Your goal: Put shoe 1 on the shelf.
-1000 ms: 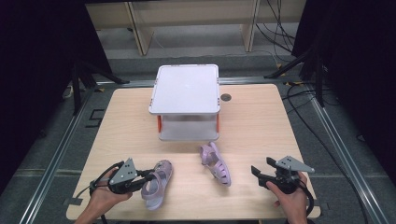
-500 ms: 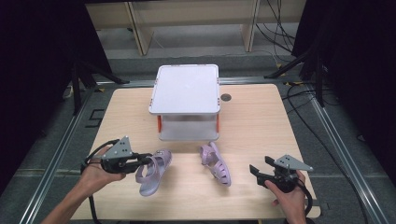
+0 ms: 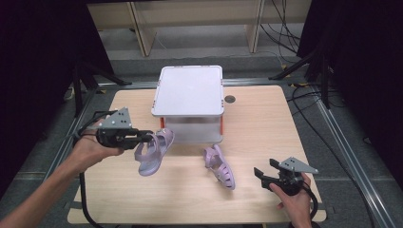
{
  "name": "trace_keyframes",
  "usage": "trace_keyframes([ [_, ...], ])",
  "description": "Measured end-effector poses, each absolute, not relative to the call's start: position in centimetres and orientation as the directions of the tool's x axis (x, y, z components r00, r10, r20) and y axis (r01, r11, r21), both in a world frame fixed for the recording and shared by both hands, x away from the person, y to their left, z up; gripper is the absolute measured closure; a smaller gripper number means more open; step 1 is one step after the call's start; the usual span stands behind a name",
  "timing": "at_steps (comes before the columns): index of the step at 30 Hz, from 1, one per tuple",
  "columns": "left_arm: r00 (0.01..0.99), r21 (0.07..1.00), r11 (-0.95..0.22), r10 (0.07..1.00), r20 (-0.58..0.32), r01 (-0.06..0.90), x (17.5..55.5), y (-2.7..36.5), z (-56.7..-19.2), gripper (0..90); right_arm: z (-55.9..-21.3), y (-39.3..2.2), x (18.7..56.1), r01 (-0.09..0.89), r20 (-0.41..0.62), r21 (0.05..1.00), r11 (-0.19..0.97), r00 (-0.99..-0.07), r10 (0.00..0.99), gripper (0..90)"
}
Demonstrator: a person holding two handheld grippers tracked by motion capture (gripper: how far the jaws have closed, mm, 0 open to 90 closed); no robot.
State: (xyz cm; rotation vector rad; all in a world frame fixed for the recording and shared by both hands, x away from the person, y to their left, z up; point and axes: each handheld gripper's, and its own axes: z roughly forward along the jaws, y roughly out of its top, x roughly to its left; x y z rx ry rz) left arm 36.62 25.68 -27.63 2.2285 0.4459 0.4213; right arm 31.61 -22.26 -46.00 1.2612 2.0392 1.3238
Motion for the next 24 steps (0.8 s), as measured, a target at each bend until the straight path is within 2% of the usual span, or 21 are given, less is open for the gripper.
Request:
trace_keyframes([
  [11, 0.871, 0.789, -0.600, 0.451, 0.195, 0.134, 39.4, 23.3, -23.1, 83.0, -45.9, -22.4, 31.5, 0.473, 0.134, 0.869, 0.146, -0.509, 0.850, 27.7],
  [15, 0.867, 0.789, -0.599, 0.458, 0.199, 0.135, 40.9, 22.4, -22.7, 83.0, -45.9, -22.3, 31.4, 0.498, 0.180, 0.859, 0.118, -0.510, 0.841, 27.7],
  [22, 0.845, 0.780, -0.603, 0.495, 0.202, 0.166, 44.2, 21.8, -23.0, 83.2, -45.8, -22.4, 31.5, 0.475, 0.152, 0.870, 0.136, -0.520, 0.840, 27.7],
  [24, 0.832, 0.782, -0.601, 0.512, 0.214, 0.168, 45.2, 21.8, -23.1, 83.1, -45.9, -22.3, 31.5, 0.491, 0.176, 0.863, 0.123, -0.519, 0.837, 27.7],
])
